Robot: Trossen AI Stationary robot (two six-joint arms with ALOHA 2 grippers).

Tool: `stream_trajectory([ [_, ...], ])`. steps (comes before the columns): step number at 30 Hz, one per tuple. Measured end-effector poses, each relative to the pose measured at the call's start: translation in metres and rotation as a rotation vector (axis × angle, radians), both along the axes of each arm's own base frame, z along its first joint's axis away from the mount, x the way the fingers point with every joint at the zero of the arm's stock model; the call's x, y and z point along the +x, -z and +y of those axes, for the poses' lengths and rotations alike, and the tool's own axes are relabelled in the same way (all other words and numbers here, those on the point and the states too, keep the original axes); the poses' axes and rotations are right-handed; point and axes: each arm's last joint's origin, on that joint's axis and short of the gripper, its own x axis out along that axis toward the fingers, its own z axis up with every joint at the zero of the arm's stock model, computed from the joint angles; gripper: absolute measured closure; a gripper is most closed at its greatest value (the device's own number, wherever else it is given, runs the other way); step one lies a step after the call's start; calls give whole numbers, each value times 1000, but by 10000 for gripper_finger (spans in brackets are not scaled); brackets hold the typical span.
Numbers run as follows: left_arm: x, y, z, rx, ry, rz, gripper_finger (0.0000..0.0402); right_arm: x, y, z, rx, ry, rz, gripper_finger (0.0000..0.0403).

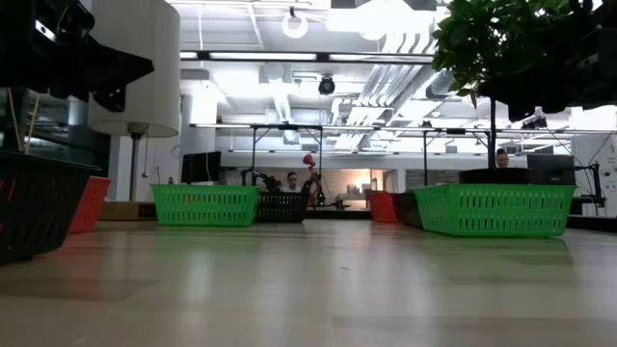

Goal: Stack baskets by color

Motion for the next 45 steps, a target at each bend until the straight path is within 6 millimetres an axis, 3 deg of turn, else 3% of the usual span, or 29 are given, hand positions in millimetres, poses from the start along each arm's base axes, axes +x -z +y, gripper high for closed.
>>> stream_trajectory([
  [39, 0, 0, 0, 0, 0, 0, 402, 0, 0, 0, 0, 0, 0, 402],
  [42, 0, 0, 0, 0, 0, 0, 402, 0, -2, 0, 78, -8, -24, 402],
  [45, 0, 0, 0, 0, 0, 0, 402, -1, -13, 0, 214, -22, -160, 402],
])
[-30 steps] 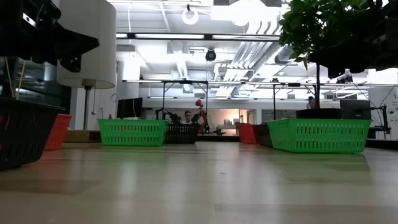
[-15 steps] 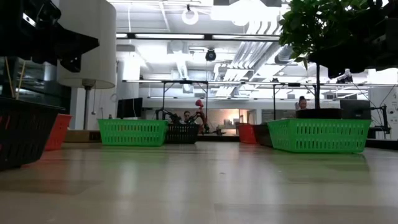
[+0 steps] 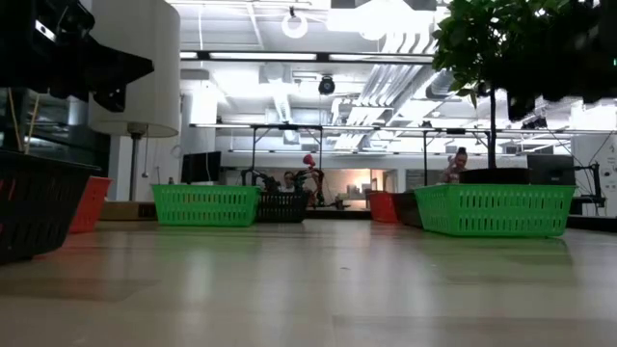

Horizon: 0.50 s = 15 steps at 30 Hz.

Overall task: Stack baskets by color
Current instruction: Stack the right green basket on top of the top green basket

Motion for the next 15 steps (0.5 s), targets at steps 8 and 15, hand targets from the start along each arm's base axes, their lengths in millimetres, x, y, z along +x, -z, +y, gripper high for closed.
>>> stream_trajectory([
  [8, 0, 0, 0, 0, 0, 0, 402, -4, -39, 8, -22, -236, -319, 401],
  [15, 0, 0, 0, 0, 0, 1, 402, 27, -70, 13, -46, -160, -5, 335],
])
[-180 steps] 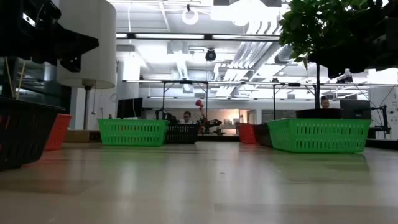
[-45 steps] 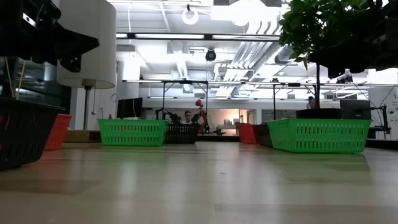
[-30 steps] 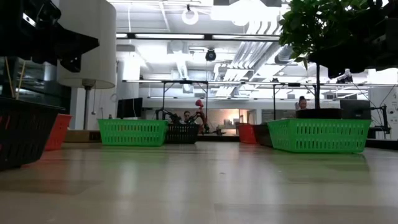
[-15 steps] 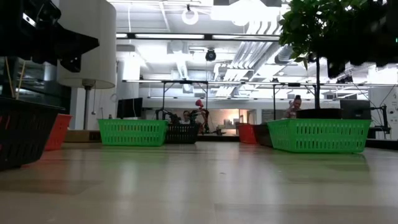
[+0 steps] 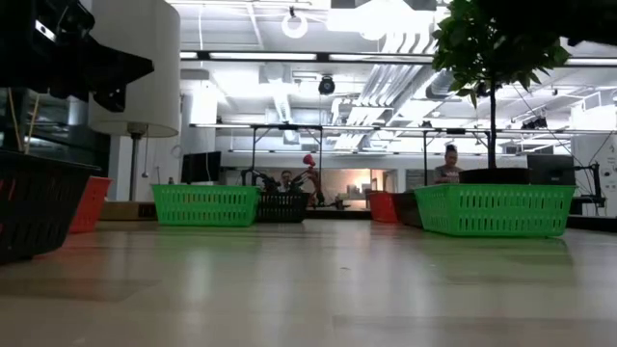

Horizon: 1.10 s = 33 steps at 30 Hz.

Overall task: Stack baskets by color
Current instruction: Stack the right green basket on top of the top green basket

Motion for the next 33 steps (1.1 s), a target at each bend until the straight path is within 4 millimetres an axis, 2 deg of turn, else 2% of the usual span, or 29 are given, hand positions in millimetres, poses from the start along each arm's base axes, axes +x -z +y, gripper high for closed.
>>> stream_trajectory([
  [7, 0, 0, 0, 0, 0, -1, 402, 36, -24, 11, -28, -4, 509, 241],
  [11, 0, 0, 0, 0, 0, 0, 402, 50, -30, 17, -4, 35, 781, 227],
  [16, 0, 0, 0, 0, 0, 0, 402, 65, -25, 24, 20, 70, 1045, 226],
  [24, 0, 0, 0, 0, 0, 0, 401, 87, 9, 35, -58, 76, 1339, 226],
  [33, 0, 0, 0, 0, 0, -1, 402, 114, 53, 40, -203, 91, 1511, 226],
])
